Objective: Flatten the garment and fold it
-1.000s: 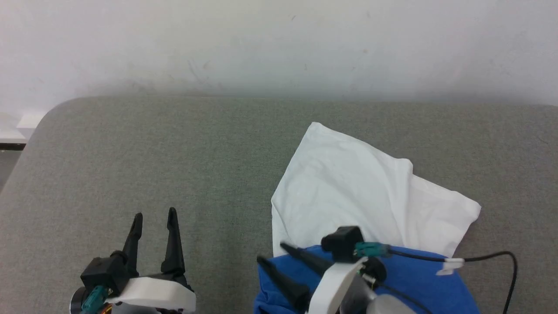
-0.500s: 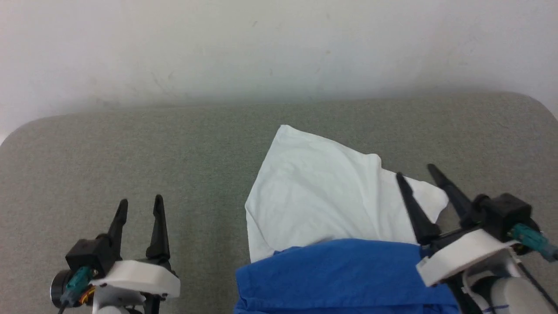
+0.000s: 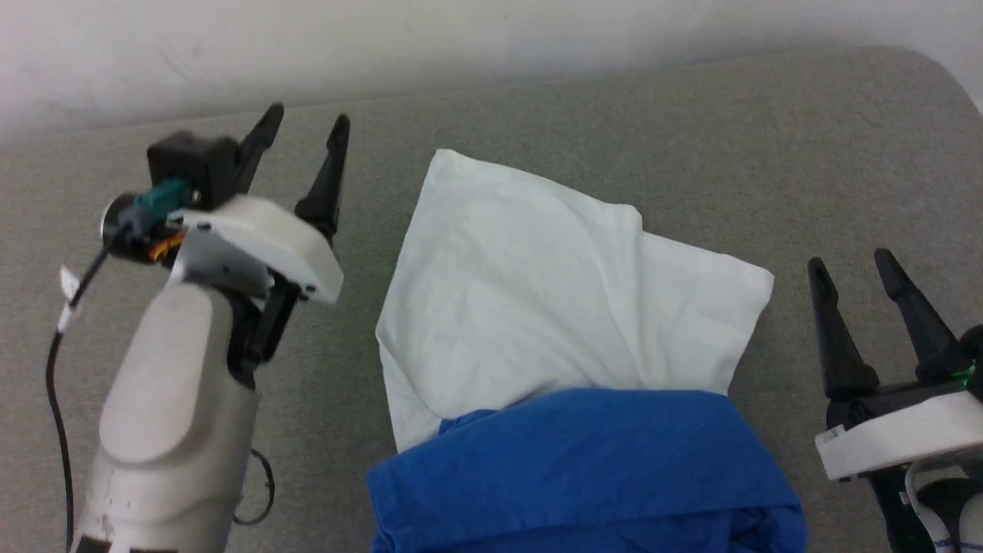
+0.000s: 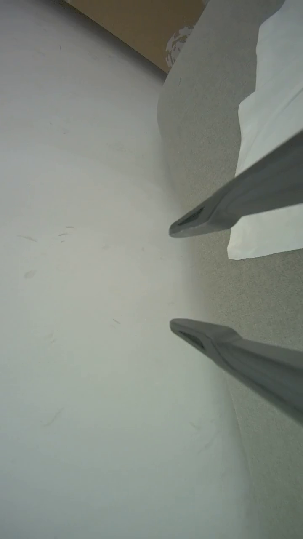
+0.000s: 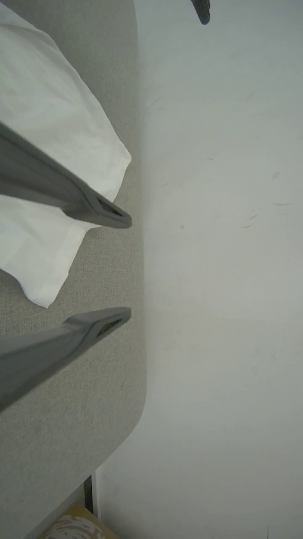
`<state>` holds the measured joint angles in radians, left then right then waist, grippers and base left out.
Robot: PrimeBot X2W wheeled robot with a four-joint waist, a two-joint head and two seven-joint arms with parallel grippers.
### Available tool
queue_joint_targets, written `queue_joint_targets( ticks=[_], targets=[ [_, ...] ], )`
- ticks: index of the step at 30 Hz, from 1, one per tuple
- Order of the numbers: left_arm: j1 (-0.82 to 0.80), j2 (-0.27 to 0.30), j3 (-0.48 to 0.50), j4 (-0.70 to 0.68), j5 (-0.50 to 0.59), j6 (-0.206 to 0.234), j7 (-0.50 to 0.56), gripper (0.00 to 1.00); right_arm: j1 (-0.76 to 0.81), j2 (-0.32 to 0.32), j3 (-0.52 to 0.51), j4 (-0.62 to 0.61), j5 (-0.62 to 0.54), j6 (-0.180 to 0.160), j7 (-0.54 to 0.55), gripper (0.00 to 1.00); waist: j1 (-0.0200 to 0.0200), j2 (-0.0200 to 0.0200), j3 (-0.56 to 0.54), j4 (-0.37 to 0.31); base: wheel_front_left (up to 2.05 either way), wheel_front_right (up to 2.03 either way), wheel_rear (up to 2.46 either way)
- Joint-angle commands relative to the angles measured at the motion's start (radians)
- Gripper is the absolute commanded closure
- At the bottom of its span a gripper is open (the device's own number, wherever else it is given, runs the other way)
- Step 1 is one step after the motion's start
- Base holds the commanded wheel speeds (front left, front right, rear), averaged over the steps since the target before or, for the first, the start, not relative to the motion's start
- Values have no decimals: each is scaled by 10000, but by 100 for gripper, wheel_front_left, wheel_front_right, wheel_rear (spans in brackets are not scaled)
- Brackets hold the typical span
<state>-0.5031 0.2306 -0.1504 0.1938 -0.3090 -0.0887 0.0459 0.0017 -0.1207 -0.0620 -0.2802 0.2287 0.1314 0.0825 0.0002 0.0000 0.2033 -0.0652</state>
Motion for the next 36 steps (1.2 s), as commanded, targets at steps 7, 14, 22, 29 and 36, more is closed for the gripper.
queue_joint_targets(
  ticks=[7, 14, 22, 29, 36],
  targets=[
    [-3641, 284, -1246, 2664, -1201, -407, 1961, 0, -720, 352, 320, 130, 107, -7, -492, 0, -2, 0, 2285, -1483, 0, 0, 0],
    [-5311, 1191, -2849, 4634, -2820, -417, 4507, 0, -1182, 512, 892, 615, 248, -7, -836, 0, -2, 0, 2831, -2314, 0, 0, 0],
    [-5689, 1859, -4013, 5760, -3854, -418, 6137, 0, -1280, 611, 1019, 1110, 380, -7, -1136, 0, -2, 0, 3162, -2855, 0, 0, 0],
    [-5525, 1762, -4682, 6625, -4349, -419, 8177, 100, -1348, 631, 950, 1368, 568, -7, -1114, 0, -2, 0, 3115, -2823, 0, 0, 0],
    [-5489, 1722, -4903, 6602, -4264, -419, 7471, 100, -2690, -104, 1391, 2680, 1560, -7, 302, 0, -2, 0, 2884, -2610, 0, 0, 0]
  ],
)
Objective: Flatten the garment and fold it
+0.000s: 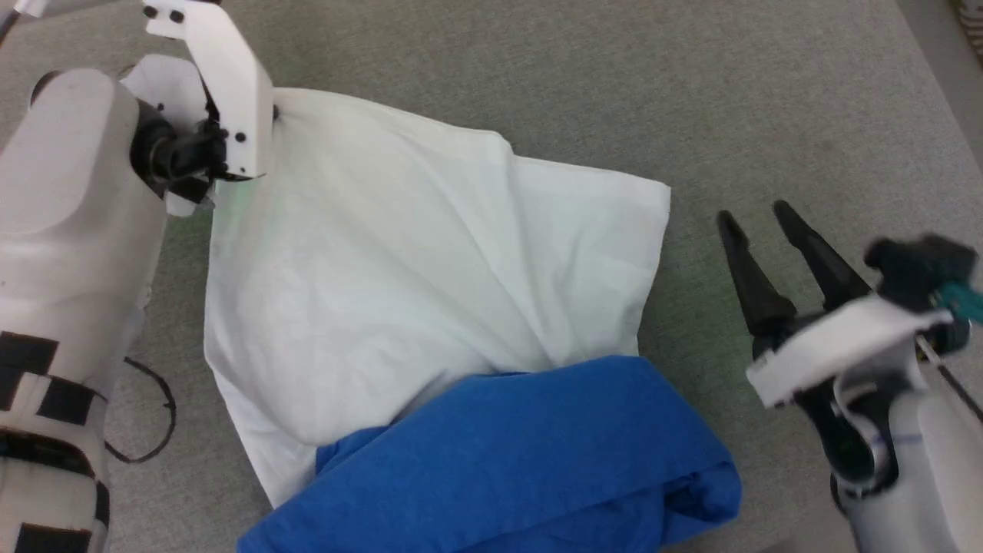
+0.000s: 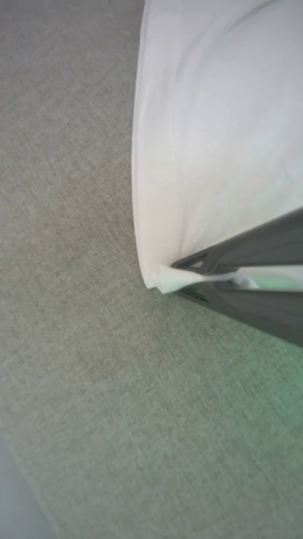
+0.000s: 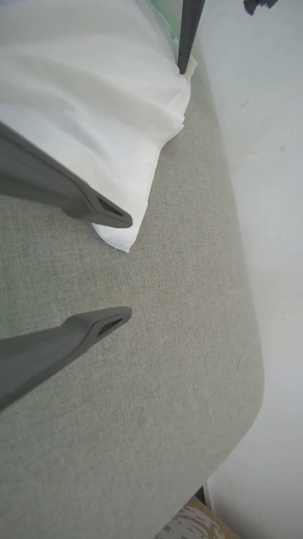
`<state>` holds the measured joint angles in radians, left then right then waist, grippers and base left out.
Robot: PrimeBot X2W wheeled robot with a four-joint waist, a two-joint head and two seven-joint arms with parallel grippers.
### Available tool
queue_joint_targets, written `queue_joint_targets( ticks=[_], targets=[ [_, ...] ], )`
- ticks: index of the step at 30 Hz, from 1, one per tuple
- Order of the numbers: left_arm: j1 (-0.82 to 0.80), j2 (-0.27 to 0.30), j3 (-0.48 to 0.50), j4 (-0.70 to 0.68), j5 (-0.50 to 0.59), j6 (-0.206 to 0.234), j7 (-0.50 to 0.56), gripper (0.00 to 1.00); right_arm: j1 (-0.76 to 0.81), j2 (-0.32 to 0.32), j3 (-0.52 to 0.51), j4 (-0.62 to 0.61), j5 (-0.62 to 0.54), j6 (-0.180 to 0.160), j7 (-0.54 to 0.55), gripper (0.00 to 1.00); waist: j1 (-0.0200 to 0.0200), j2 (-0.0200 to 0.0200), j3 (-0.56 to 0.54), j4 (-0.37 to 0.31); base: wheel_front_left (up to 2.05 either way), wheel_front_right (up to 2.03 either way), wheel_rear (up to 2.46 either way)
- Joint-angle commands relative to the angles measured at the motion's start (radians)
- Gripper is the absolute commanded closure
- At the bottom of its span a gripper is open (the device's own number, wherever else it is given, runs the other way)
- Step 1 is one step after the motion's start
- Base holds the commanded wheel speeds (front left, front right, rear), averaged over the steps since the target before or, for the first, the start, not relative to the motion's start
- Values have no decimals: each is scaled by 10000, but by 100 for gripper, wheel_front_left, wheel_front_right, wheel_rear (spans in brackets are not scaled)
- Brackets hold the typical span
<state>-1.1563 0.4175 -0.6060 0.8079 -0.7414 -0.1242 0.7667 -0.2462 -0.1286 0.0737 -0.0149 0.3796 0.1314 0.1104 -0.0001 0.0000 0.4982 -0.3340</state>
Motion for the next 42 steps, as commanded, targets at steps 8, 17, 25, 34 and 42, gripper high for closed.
queue_joint_targets(
  ticks=[8, 17, 25, 34, 42],
  targets=[
    [583, -562, -782, 248, 44, -65, -903, 100, -3236, -1350, 2042, 3071, 1735, -7, 2885, 0, 1, 0, -53, 678, 0, 0, 0],
    [242, -742, -1346, 317, -206, -65, -1827, 100, -4448, -2111, 4145, 4934, 3097, -7, 6590, 100, 1, 0, -74, 1057, 0, 0, 0],
    [-126, -621, -1635, 509, -461, -65, -3106, 100, -5709, -2857, 4072, 4618, 2860, -7, 5617, 100, 1, 0, -330, 1376, 0, 0, 0],
    [-871, -626, -1324, 1108, -244, 33, -5723, 100, -7427, -2995, 2946, 5478, 1832, -7, 2256, 100, 1, 0, -957, 2089, 0, 0, 0],
    [-542, -655, -770, 1205, -487, 149, -7781, 100, -7637, -2966, 3108, 6308, 1461, -7, 205, 100, 1, 0, -1557, 2603, 0, 0, 0]
  ],
)
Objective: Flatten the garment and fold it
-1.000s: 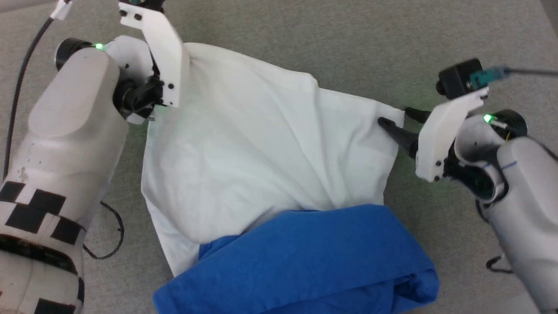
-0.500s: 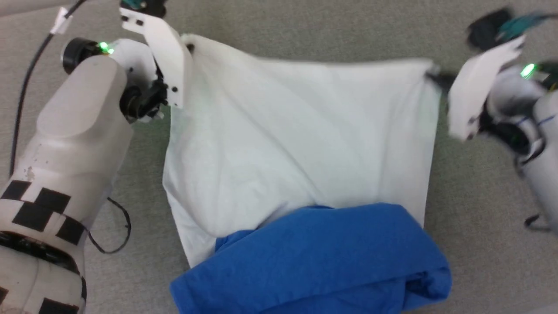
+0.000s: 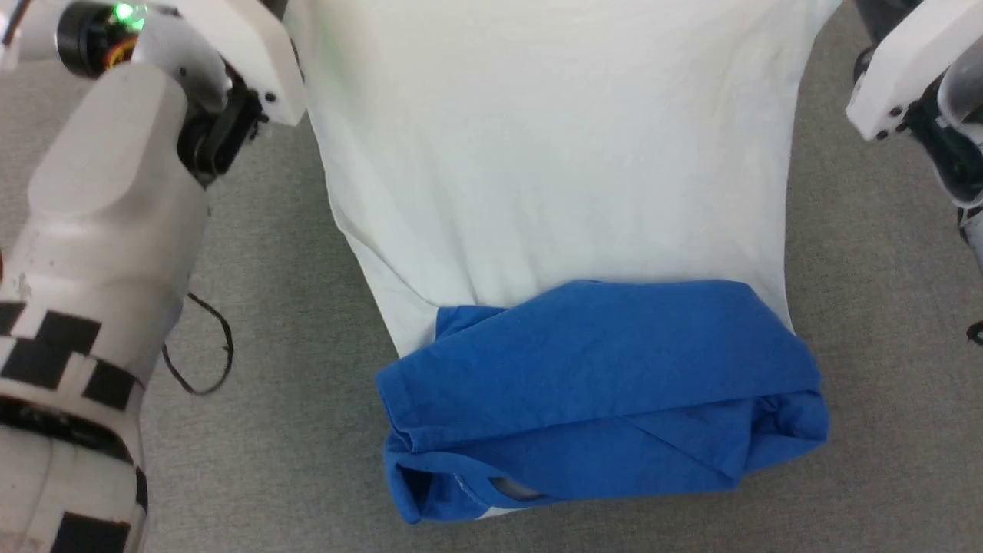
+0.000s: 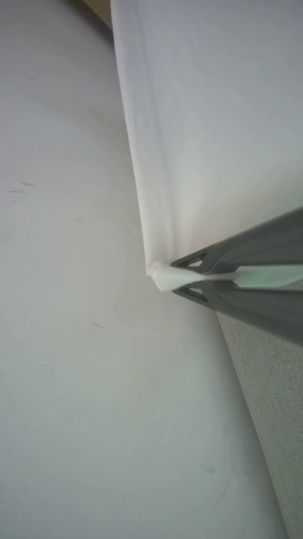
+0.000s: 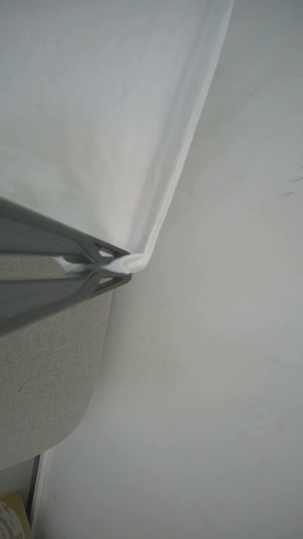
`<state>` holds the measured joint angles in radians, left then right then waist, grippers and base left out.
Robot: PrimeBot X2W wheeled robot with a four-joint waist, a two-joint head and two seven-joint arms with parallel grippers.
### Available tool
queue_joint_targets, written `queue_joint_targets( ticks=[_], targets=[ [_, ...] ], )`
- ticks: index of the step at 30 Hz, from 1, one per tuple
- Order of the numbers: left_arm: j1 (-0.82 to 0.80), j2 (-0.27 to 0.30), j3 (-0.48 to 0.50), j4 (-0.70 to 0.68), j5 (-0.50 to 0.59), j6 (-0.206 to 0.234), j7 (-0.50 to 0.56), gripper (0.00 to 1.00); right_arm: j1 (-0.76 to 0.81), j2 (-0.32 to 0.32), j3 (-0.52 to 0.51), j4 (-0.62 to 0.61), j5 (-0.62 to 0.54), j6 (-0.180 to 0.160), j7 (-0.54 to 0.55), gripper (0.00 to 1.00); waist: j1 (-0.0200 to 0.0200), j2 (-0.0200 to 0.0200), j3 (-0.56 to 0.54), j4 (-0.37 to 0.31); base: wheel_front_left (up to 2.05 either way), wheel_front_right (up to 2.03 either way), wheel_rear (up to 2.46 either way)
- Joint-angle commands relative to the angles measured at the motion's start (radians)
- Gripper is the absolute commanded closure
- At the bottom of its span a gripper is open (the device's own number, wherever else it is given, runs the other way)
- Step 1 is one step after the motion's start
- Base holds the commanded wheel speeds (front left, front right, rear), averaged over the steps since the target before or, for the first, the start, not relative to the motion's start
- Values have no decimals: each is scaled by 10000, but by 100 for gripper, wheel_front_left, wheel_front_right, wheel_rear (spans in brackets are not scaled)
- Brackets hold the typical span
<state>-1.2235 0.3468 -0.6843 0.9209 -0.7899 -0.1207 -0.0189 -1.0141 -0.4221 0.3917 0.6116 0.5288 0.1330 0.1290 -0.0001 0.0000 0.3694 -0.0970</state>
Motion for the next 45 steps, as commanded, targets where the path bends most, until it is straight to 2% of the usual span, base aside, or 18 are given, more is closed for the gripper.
queue_joint_targets(
  ticks=[1, 5, 8, 14, 21, 25, 31, 32, 34, 35, 36, 41, 45],
  targets=[
    [395, 72, 102, -12, -89, 119, -212, 100, 184, -47, 44, 61, -47, -23, -127, 100, 1, 0, -386, 271, 0, 0, 0],
    [1882, 92, 293, -691, -363, 219, -1241, 100, 1136, -261, 450, -163, 155, -23, -487, 100, 1, 0, -948, 493, 0, 0, 0],
    [3293, 198, 361, -1548, -495, 587, -1766, 100, 2122, -453, 725, -626, 417, -23, -589, 100, 1, 0, -1400, 549, 0, 0, 0],
    [6781, 712, 339, -4403, -786, 1874, -1990, 100, 4311, -862, 619, -1871, 914, -23, -620, 100, 1, 0, -2097, 587, 0, 0, 0],
    [10010, 1482, 79, -8009, -979, 3600, -1619, 100, 6875, -1065, -645, -3478, 970, -23, -276, 100, 1, 0, -2546, 598, 0, 0, 0],
    [11182, 1761, -286, -9284, -1096, 4164, -1148, 100, 8464, -790, -1663, -4210, 798, -23, 115, 100, 1, 0, -2642, 591, 0, 0, 0],
    [11979, 1666, -981, -9482, -1061, 4317, -810, 100, 10220, 160, -2839, -4547, 269, -23, 430, 100, 1, 0, -2684, 509, 0, 0, 0],
    [12031, 1604, -1090, -9364, -1076, 4254, -771, 80, 10418, 333, -2926, -4570, 196, -23, 449, 85, 1, 0, -2701, 497, 0, 0, 0],
    [12109, 1443, -1186, -9151, -1162, 4139, -800, 54, 10791, 650, -3121, -4572, 33, -23, 471, 49, 1, 0, -2728, 472, 0, 0, 0],
    [12144, 1392, -1228, -9028, -1178, 4111, -812, 11, 10959, 810, -3183, -4581, -33, -23, 515, 8, 1, 0, -2746, 448, 0, 0, 0],
    [12185, 1331, -1251, -8935, -1226, 4070, -827, 0, 11108, 948, -3236, -4603, -93, -23, 552, 0, 1, 0, -2761, 429, 0, 0, 0],
    [12423, 1346, -1115, -8670, -1137, 4167, -1345, 0, 11925, 1420, -3548, -4837, -329, -23, 746, 0, 1, 0, -2976, 459, 0, 0, 0],
    [12565, 1492, -554, -8953, -686, 4368, -2182, 0, 12595, 1615, -4005, -5848, -382, -23, 513, 0, 1, 0, -3178, 638, 0, 0, 0]
  ],
)
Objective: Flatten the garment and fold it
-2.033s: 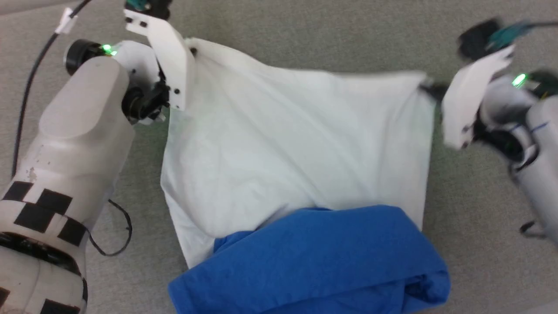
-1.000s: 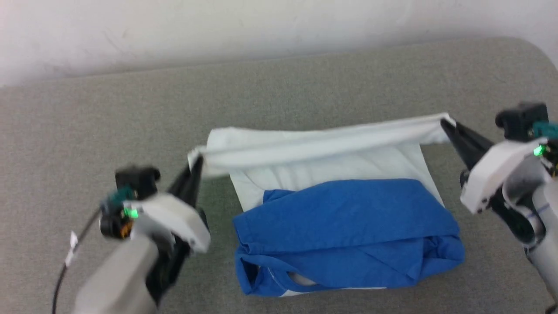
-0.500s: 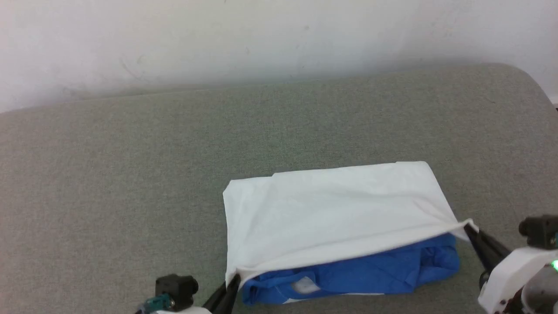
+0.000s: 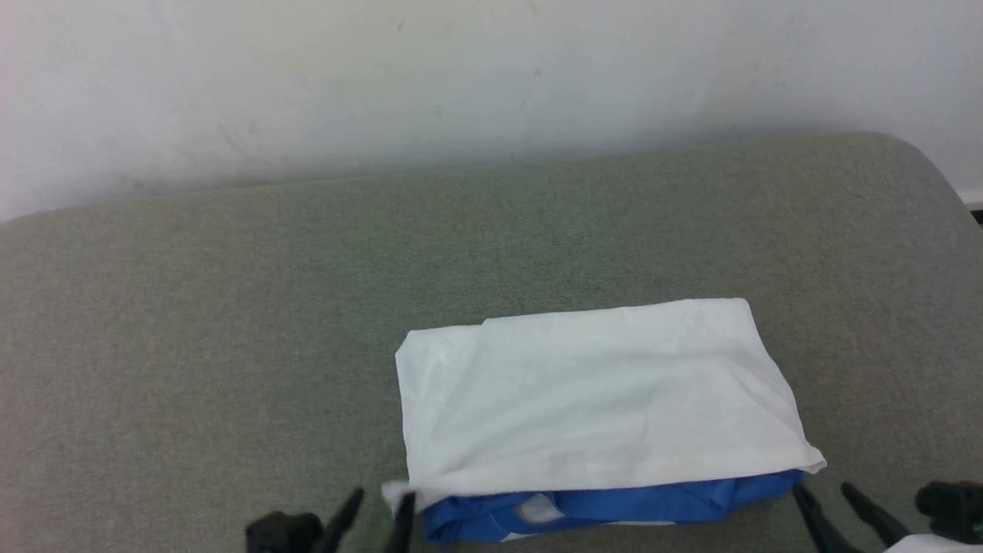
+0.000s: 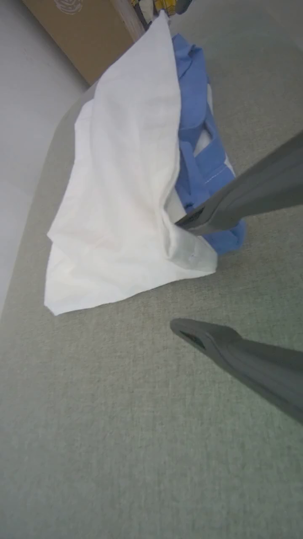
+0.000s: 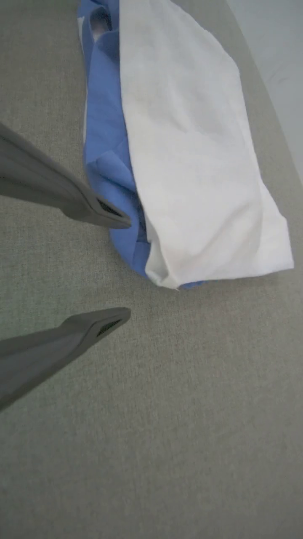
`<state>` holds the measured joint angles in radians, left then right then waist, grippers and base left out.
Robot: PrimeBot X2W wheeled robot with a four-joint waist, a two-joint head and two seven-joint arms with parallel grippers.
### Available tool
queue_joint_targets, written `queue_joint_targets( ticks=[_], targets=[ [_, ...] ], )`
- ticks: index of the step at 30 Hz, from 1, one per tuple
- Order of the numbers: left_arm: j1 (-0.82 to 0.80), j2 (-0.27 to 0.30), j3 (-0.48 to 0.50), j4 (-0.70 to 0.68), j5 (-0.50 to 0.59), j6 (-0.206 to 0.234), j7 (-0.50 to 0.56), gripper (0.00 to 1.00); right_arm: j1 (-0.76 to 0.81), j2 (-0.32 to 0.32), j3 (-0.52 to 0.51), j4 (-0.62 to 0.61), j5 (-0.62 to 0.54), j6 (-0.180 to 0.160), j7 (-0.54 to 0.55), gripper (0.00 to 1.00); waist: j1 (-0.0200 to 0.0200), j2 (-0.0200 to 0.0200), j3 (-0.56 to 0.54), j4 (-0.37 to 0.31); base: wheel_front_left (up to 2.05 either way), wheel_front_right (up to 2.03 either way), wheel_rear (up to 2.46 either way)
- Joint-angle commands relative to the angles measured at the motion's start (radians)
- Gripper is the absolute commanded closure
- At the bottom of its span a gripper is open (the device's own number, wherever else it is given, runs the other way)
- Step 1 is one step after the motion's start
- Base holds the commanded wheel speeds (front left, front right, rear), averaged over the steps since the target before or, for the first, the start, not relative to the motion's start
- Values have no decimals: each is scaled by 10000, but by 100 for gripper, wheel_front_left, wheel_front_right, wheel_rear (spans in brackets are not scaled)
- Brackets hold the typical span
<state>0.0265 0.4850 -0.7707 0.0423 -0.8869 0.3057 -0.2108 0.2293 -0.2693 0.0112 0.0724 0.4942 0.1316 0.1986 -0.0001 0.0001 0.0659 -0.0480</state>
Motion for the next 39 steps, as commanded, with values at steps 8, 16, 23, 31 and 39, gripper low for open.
queue_joint_targets(
  ticks=[8, 16, 23, 31, 39],
  targets=[
    [291, -389, 2636, -1375, 2229, 313, -504, 0, 120, 111, -1381, -2046, 170, -9, 360, 0, 1, -1, -431, 388, 0, 0, 0],
    [712, -1323, 4697, -1679, 4238, -61, -507, 0, -1389, -685, -1862, -450, 768, -9, 2440, 0, 1, -1, -515, 903, 0, 0, 0],
    [869, -2090, 5636, -1700, 5081, -625, -508, 0, -2949, -940, -1186, 1289, 1521, -9, 4134, 0, 1, -1, -217, 1438, 0, 0, 0],
    [623, -2901, 6102, -1380, 5579, -1526, -509, 0, -4100, -859, -169, 3304, 2018, -9, 5303, 0, 1, -1, 202, 1825, 0, 0, 0],
    [640, -3459, 6698, -1066, 5966, -2187, -509, 0, -3808, -487, 766, 4293, 2885, -9, 6879, 100, 1, -1, 174, 1754, 0, 0, 0]
  ],
)
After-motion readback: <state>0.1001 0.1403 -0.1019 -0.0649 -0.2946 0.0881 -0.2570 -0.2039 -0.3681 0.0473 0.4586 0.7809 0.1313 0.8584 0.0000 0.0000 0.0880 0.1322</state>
